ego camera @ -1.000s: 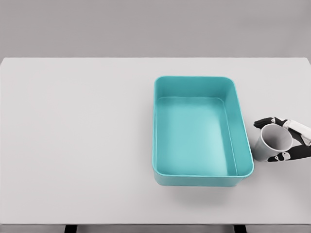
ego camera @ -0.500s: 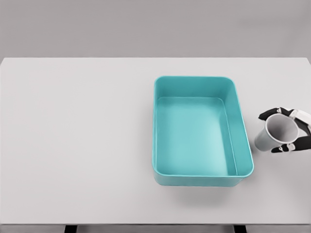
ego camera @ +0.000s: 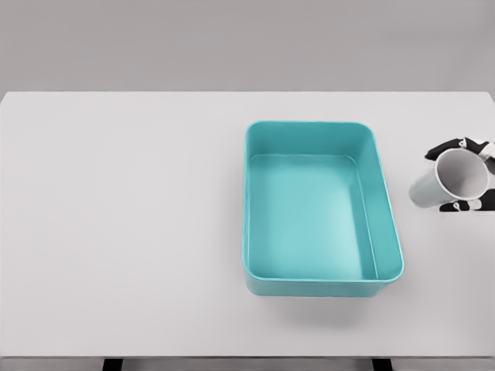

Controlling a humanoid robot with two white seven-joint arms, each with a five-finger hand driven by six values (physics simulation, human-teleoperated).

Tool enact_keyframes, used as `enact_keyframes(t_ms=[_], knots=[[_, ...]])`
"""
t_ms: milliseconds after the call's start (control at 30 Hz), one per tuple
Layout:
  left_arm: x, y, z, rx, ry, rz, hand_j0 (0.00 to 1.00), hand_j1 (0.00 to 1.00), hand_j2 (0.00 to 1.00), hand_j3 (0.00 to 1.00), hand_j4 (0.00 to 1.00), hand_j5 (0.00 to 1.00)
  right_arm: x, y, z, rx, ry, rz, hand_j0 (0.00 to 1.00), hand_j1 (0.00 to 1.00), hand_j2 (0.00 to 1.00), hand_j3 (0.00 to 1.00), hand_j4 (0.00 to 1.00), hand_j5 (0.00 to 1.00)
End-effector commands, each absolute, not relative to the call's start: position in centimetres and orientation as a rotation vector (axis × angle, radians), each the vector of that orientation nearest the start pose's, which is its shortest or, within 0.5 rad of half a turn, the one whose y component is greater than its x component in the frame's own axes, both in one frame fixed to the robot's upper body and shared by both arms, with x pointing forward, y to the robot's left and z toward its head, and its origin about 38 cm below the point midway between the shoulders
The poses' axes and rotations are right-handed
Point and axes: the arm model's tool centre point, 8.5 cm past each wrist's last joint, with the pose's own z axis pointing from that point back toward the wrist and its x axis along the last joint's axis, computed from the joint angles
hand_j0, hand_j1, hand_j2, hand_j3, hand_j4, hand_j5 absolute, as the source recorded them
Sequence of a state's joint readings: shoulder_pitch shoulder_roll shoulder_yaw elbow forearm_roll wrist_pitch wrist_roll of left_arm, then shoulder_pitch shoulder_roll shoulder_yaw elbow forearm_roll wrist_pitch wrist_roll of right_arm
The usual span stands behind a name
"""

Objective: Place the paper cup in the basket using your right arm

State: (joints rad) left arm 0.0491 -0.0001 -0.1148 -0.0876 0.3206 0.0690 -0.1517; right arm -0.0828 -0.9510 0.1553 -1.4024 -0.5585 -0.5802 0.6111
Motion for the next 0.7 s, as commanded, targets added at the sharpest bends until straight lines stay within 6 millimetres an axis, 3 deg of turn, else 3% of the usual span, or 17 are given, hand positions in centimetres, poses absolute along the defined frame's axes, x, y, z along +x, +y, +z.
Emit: enact_keyframes(t_ms=[0, 167, 467, 667], knots=[[-0.6, 25.4, -26.4, -0.085, 0.007, 0.208, 1.0, 1.0, 1.0, 1.0, 1.0, 1.0, 35.4, -44.2, 20.1, 0.09, -1.718, 1.044, 0.64, 0.64, 0.64, 0.64, 0.64, 0.64], [-0.6, 25.4, -26.4, -0.085, 0.007, 0.208, 1.0, 1.0, 1.0, 1.0, 1.0, 1.0, 35.8, -43.8, 21.3, 0.083, -1.756, 1.054, 0.65, 0.65, 0.65, 0.65, 0.65, 0.65], [-0.6, 25.4, -26.4, -0.085, 0.007, 0.208, 1.0, 1.0, 1.0, 1.0, 1.0, 1.0, 36.6, -41.2, 20.7, 0.123, -1.808, 1.057, 0.65, 0.65, 0.65, 0.65, 0.65, 0.65], [-0.6, 25.4, -26.4, -0.085, 0.007, 0.208, 1.0, 1.0, 1.0, 1.0, 1.0, 1.0, 37.2, -39.7, 21.7, 0.132, -1.86, 1.076, 0.66, 0.66, 0.66, 0.66, 0.66, 0.66]])
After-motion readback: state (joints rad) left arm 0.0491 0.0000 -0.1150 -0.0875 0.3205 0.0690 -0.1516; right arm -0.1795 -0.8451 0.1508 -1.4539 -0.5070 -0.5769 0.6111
